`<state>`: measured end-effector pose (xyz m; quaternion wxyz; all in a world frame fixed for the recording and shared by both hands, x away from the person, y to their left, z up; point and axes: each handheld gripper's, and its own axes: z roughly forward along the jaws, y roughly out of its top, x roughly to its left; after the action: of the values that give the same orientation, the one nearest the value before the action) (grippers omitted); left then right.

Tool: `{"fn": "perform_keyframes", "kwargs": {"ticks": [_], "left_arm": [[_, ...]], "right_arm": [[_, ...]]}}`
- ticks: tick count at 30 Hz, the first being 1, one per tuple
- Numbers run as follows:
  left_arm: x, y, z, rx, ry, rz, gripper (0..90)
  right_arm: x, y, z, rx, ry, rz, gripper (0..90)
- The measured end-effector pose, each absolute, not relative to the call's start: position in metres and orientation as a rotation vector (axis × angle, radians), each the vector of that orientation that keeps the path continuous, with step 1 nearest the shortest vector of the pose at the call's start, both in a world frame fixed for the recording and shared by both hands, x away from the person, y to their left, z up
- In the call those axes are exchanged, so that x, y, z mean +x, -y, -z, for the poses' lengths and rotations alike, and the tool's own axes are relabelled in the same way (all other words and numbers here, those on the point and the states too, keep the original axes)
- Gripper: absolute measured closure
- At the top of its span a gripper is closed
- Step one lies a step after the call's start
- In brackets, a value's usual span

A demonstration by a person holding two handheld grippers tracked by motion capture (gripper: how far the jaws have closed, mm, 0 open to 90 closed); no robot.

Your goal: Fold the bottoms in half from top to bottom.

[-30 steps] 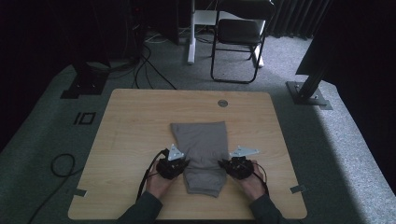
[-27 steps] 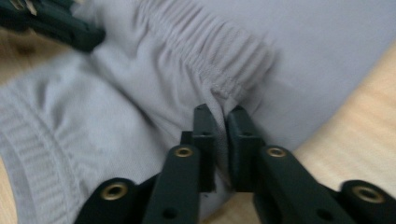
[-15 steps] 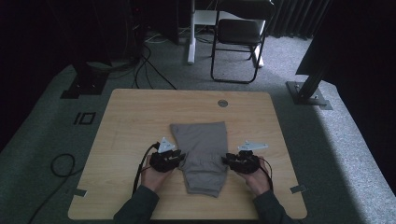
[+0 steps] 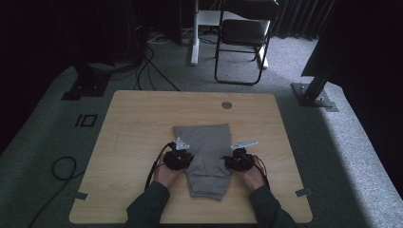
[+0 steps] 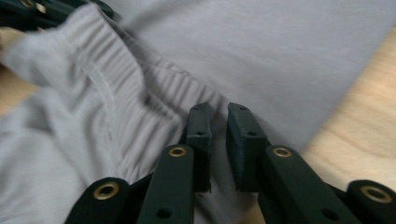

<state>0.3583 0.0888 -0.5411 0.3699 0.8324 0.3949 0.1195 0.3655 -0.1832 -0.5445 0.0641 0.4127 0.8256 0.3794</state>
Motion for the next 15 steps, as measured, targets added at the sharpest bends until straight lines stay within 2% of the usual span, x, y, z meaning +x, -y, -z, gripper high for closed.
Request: {"fn": "perform_keyframes", "kwargs": {"ticks": [6,11,15], "left_arm": [[0.338,-0.094,0.536,2.096,-0.907,-0.266,74.6],[0.322,-0.096,0.538,2.099,-0.835,-0.233,72.7],[0.317,-0.096,0.54,2.108,-0.807,-0.222,72.6]], "right_arm": [[0.357,0.191,0.543,1.224,-2.563,-1.311,73.9],[0.346,0.192,0.538,1.144,-2.568,-1.359,72.6],[0.352,0.199,0.533,1.21,-2.45,-1.344,72.9]]}}
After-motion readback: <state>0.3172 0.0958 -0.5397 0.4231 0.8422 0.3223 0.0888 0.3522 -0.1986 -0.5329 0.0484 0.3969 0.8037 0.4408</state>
